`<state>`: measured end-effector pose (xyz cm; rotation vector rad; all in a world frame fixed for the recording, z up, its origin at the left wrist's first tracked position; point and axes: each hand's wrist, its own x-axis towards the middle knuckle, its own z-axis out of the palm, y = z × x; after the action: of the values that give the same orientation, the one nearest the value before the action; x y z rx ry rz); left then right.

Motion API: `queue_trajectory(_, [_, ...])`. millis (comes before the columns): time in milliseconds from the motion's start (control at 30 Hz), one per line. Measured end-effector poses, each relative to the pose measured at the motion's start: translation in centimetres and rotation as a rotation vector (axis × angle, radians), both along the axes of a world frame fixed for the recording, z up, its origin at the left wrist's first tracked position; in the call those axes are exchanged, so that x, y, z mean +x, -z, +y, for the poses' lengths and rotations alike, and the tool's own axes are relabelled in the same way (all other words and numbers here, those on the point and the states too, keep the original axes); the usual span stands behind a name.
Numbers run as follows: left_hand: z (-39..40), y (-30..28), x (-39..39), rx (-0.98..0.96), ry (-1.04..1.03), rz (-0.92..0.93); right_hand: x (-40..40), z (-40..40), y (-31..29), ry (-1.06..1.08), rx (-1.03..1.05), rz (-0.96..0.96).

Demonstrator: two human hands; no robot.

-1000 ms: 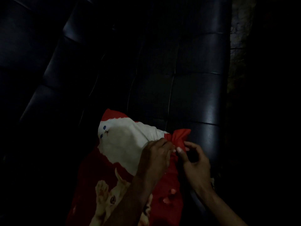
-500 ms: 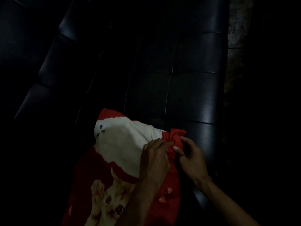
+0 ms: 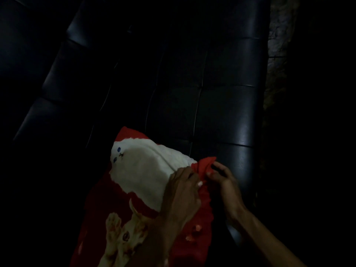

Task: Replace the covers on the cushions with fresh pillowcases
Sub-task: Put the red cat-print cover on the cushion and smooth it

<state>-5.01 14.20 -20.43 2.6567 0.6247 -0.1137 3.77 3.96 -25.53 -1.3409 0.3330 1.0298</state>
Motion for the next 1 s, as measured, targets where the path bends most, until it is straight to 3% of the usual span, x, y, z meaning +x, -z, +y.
queue_trajectory(167, [1.4, 0.2, -0.5, -0.022, 0.125, -0.059, 0.0, 0.7, -0.7, -0.171, -0.076, -0.226])
queue_trajectory(367, [1.6, 0.4, -0.8, 0.011, 0.239, -0.069, 0.9, 1.2, -1.2, -0.268, -0.104, -0.239])
queue_trajectory(500, [-0.1, 1.6, -0.8, 0.028, 0.129, -0.184, 0.2, -0.6, -1.4, -0.151, -0.055, -0.251])
queue_trajectory(567, [-0.7, 1.5, -1.8, -0.019, 0.091, -0.096, -0.9, -1.5, -1.1, -0.111, -0.05, -0.23])
queue_trajectory(700, [-1.3, 0.2, -3.1, 0.082, 0.061, -0.003, -3.9, -3.0, -0.1, -0.001, -0.121, -0.22])
queue_trajectory(800, [-0.7, 0.0, -3.6, 0.074, 0.091, 0.016, -6.1, -3.9, -0.2, 0.134, -0.213, -0.162])
queue_trajectory(1000, [1.6, 1.0, -2.7, 0.008, 0.165, -0.045, -9.8, -4.3, -1.3, 0.131, -0.215, -0.196])
